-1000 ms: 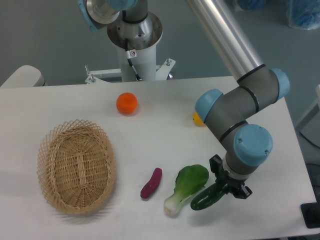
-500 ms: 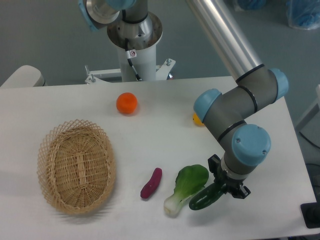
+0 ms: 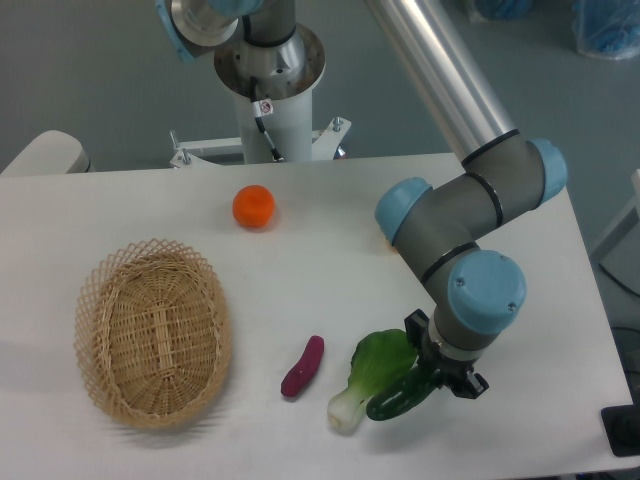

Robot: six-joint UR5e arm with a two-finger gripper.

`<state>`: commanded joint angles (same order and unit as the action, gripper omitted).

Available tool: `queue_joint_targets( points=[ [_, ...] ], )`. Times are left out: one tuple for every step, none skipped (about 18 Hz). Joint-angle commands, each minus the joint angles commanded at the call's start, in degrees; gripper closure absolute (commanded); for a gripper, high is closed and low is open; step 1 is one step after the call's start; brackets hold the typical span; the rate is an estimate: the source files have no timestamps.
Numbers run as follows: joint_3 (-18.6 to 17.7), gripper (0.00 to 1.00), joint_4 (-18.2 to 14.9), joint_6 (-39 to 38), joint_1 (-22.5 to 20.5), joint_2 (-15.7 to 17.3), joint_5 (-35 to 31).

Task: Place the cucumber in the basket
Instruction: 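Lift the cucumber and carry it over the wicker basket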

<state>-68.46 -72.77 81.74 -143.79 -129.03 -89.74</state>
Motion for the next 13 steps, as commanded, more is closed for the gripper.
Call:
queue_joint_targets(
  points=[
    [-0.7,0.73,-0.09,-0.44,0.18,0.7,0.18],
    [-1.49,0.73,-0.09,-0.79,0.7,1.32,0.35],
    [-2.28,0.74,-0.09,-0.97,1.58,2.11,0.44],
    [-3.25,0.74,-0.09,-1.06,2.28,2.98,0.53],
    [-4.21,0.74,-0.26,-1.41,2.81,3.78,0.62],
    [-5.18,0.74,-0.26,-2.11,3.6,4.74,0.62],
    [-6.32,0.74,-0.35,-2.9,4.56,5.71,0.79],
    [-7.55,0.74,-0.35,-3.51,5.53,6.85,0.97],
    [-8.87,0.73,-0.44,-4.04,6.5,8.16,1.23],
    [-10.36,0.73,-0.44,-4.31,7.55,9.31,1.49],
    [-11.77,0.73,-0.44,-4.66,8.43,10.71,1.5],
    [-13.0,0.73,-0.44,-5.27,9.4,11.77,1.93],
    [-14.23,0.73,-0.44,-5.89,10.19,12.91,2.28]
  ],
)
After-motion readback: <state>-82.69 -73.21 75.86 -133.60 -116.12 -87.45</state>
